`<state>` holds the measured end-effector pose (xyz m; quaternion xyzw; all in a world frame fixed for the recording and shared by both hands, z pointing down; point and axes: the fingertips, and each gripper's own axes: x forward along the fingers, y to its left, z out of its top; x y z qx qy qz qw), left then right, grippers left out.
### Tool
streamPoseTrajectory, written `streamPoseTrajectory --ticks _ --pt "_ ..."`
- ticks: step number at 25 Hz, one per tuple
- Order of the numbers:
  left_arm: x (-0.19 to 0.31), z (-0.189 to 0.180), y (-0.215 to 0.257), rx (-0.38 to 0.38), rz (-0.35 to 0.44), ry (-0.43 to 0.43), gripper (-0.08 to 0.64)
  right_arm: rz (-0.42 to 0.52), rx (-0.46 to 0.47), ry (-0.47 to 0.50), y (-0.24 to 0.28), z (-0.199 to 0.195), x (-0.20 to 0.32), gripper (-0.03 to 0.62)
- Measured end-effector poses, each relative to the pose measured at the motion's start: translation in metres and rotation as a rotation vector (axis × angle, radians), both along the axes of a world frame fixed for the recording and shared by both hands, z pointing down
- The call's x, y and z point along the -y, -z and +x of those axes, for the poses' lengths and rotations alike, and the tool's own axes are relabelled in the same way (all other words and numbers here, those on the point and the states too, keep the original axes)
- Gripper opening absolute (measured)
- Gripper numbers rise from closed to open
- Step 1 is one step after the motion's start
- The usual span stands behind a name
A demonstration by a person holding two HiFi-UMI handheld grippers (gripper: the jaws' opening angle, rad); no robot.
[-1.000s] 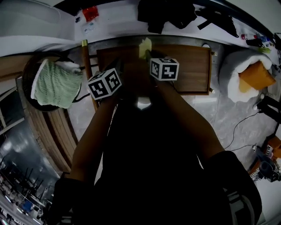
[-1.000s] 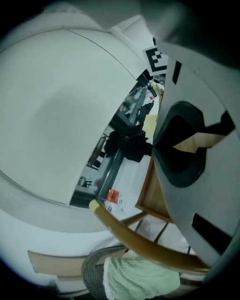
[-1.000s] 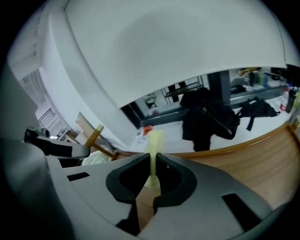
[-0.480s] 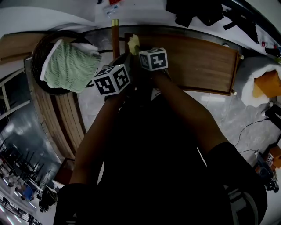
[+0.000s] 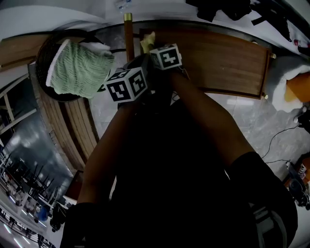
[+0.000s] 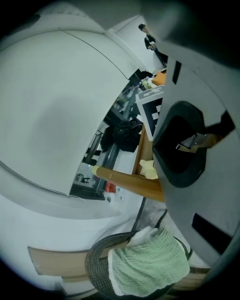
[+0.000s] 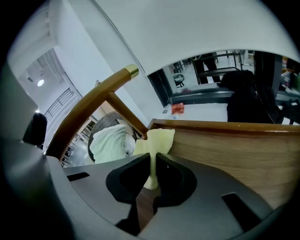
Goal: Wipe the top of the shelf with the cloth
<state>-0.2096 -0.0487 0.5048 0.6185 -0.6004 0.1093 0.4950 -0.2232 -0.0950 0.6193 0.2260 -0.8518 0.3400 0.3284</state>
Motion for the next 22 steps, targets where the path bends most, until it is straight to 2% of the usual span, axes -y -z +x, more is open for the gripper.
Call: streamPoseTrajectory --ticks 8,12,22 --pt "0.009 0.024 -0.012 -0.008 -0.021 -0.008 0.011 0.04 -0.06 0.03 -0.006 0.041 0.008 0.046" --pt "0.016 0.041 -0.021 -0.029 -0.018 0.0 0.011 0.039 -0.075 0.009 -0.007 0.068 0.016 0.046" --pt "0.036 0.104 -0.035 -0.046 -0.03 -0.056 0.011 0.039 -0.111 -0.052 -0.006 0.152 0.035 0.046"
